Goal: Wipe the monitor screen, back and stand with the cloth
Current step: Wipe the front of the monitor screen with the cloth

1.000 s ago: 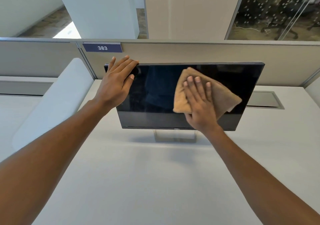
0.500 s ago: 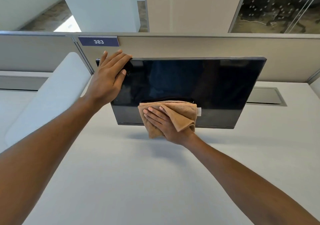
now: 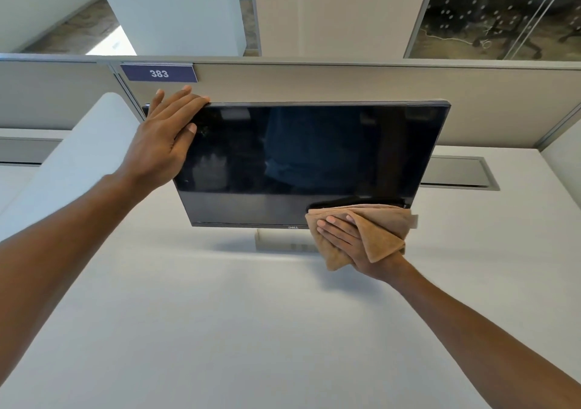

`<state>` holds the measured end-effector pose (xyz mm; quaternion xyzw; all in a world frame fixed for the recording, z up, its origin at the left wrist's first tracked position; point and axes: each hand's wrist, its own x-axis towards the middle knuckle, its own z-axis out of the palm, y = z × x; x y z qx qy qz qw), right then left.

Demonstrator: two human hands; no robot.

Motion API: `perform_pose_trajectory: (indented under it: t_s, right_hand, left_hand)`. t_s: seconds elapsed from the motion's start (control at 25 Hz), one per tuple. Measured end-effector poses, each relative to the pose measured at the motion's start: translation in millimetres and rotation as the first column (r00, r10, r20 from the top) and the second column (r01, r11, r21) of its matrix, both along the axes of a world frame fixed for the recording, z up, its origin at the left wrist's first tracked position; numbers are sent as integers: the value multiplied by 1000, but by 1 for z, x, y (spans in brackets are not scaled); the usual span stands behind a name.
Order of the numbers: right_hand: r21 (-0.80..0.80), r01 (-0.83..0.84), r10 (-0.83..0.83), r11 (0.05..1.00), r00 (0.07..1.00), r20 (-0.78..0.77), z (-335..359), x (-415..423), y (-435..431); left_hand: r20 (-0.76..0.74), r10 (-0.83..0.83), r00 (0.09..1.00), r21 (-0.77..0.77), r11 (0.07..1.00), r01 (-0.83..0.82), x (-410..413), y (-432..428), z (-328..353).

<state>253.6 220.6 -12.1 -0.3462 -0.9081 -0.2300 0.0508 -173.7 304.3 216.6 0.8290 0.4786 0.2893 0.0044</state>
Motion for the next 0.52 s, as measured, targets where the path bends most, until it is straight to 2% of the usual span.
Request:
perform_pose_trajectory:
  t_s: [0.2,0.36,0.52]
  right_hand:
    - [62,73,-72,995,997,-3,-13,59,-13]
    - [67,45,-47,997,999,21,-1,77,-16]
    - [23,83,-80,996,991,-106,36,79,-10]
  left_hand:
    - [0,-9,1000,0,1000,9,2,-2,1]
    - [-7,-6,1000,-16,1000,6,1,-1,3]
    - [-17,-3,1000,-32,999,2,2,-2,3]
